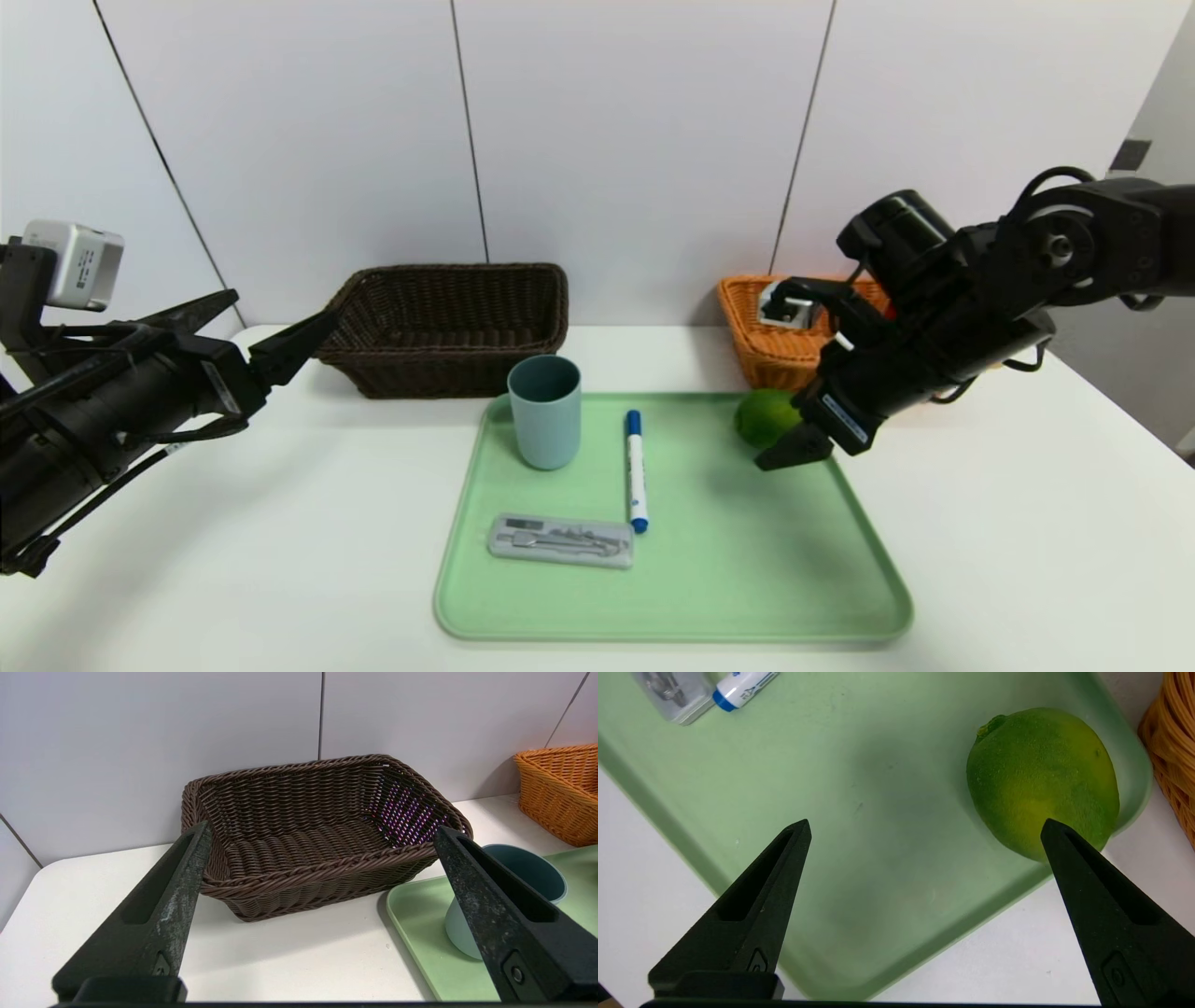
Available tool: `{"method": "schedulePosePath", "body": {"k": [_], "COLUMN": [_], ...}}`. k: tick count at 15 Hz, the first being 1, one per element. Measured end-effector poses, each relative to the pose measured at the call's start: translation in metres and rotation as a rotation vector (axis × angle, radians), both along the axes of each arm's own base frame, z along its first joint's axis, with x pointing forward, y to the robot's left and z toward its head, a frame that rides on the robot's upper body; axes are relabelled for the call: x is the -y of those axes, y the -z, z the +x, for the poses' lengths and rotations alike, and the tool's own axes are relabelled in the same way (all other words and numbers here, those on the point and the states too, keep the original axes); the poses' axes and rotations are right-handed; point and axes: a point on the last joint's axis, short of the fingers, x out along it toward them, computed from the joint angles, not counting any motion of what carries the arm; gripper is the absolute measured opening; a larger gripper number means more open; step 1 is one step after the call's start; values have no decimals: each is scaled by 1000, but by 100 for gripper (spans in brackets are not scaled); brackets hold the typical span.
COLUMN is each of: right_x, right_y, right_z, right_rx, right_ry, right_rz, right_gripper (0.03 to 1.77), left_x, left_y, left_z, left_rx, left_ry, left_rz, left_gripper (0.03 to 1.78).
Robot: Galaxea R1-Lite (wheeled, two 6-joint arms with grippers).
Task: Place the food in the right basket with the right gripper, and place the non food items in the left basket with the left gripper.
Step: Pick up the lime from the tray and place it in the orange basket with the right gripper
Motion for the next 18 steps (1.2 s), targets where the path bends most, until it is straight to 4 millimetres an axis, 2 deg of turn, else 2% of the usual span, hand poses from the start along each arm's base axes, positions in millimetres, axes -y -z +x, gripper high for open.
{"method": "schedulePosePath", "body": {"k": [8,18], "right_x": [-5,-16], "right_y": [19,8], "right_z": [15,11], "right_rx": [-13,21], "right_ry": [10,-20], "right_rz": [-23,-9], "right_gripper": [170,170], "left_x": [4,5], "left_y": [1,-2], "left_z": [-3,-3], "left_rx": [1,7], "left_ry": [18,25], "left_rz": [-1,-4], "left_gripper": [169,169]}}
